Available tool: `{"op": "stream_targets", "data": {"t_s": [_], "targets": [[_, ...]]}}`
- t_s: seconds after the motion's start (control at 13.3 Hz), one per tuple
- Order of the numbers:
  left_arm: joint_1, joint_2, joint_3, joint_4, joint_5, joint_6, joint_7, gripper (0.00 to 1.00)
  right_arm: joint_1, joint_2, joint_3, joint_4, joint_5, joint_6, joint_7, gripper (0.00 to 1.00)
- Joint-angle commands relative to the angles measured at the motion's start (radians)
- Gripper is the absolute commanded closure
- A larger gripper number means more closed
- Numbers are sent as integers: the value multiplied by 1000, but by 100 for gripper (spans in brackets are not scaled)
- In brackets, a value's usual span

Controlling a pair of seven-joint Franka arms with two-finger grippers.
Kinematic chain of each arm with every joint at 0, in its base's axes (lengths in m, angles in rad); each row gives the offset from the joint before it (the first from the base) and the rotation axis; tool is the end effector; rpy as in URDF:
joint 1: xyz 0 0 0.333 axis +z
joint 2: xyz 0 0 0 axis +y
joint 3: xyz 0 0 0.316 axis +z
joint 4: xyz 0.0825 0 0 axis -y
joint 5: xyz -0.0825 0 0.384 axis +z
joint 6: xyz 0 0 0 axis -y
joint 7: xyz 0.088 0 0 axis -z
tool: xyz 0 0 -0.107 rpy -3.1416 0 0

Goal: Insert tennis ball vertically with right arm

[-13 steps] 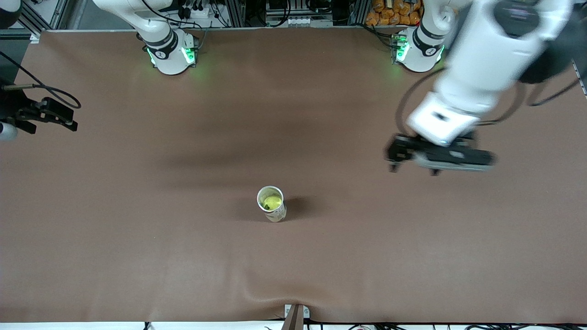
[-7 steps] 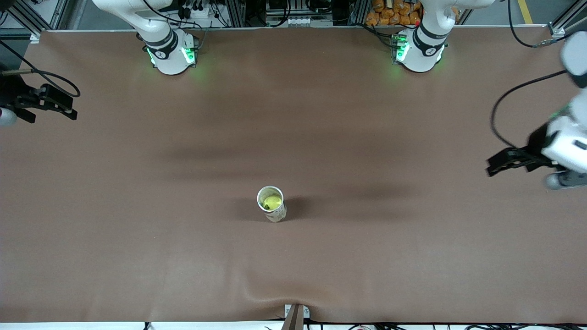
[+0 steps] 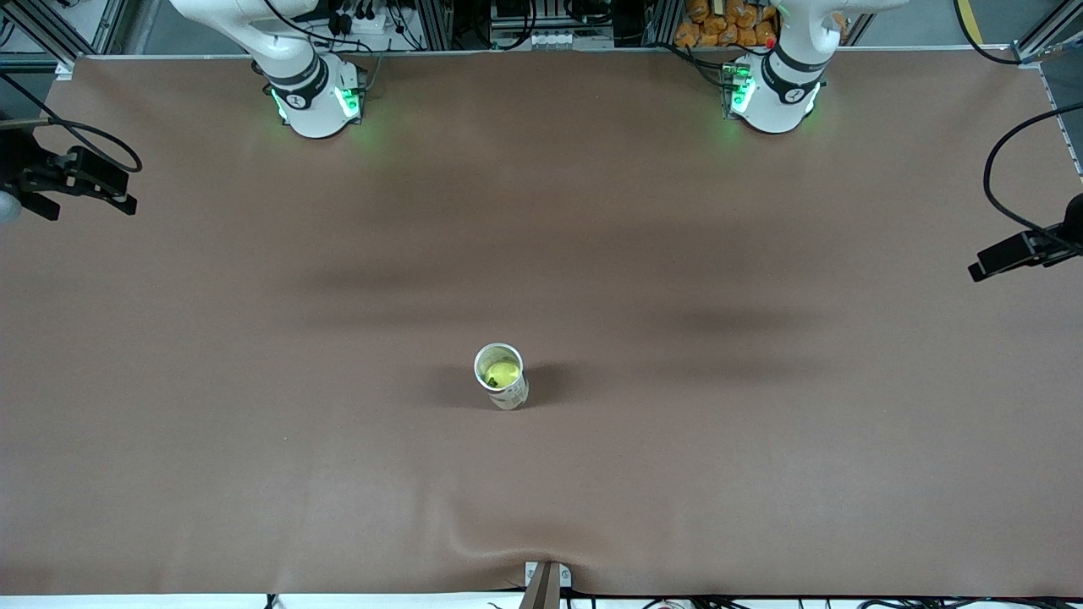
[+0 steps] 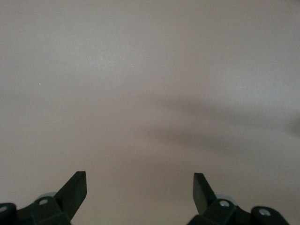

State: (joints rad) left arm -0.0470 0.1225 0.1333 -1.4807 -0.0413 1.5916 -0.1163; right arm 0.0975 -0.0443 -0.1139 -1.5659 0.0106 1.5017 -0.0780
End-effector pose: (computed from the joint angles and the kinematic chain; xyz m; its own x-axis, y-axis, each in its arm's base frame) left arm 0.5920 0.0419 0.5992 0.9795 0.2012 -0.0134 0.2015 -0.9792 0.0237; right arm 0.5338 -0.0091 0.6448 0.9979 0.0625 -0.0189 0.0622 -0.9979 -0.0171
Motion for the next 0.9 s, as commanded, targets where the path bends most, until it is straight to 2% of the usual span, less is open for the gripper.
{"op": "stream_targets", "data": {"t_s": [0.0, 0.23, 0.3, 0.45, 0.53, 0.6, 0.83], "targets": [[3, -26, -15, 5, 14, -27, 27, 0, 7, -25, -9, -25, 2, 6, -11, 0], [4, -35, -18, 10, 12, -33, 115, 0, 5, -23, -9, -25, 0, 6, -11, 0], [15, -44, -61, 11, 12, -47, 112, 0, 5, -23, -9, -25, 2, 5, -11, 0], [181, -47, -272, 14, 35, -79, 103, 0, 5, -23, -9, -25, 2, 5, -11, 0], [241, -52, -356, 14, 82, -82, 109, 0, 5, -23, -9, -25, 2, 5, -11, 0], [248, -63, -378, 22, 104, -82, 107, 0, 5, -23, -9, -25, 2, 5, -11, 0], [207, -70, -368, 31, 101, -117, 103, 0, 4, -22, -7, -25, 2, 5, -11, 0]]}}
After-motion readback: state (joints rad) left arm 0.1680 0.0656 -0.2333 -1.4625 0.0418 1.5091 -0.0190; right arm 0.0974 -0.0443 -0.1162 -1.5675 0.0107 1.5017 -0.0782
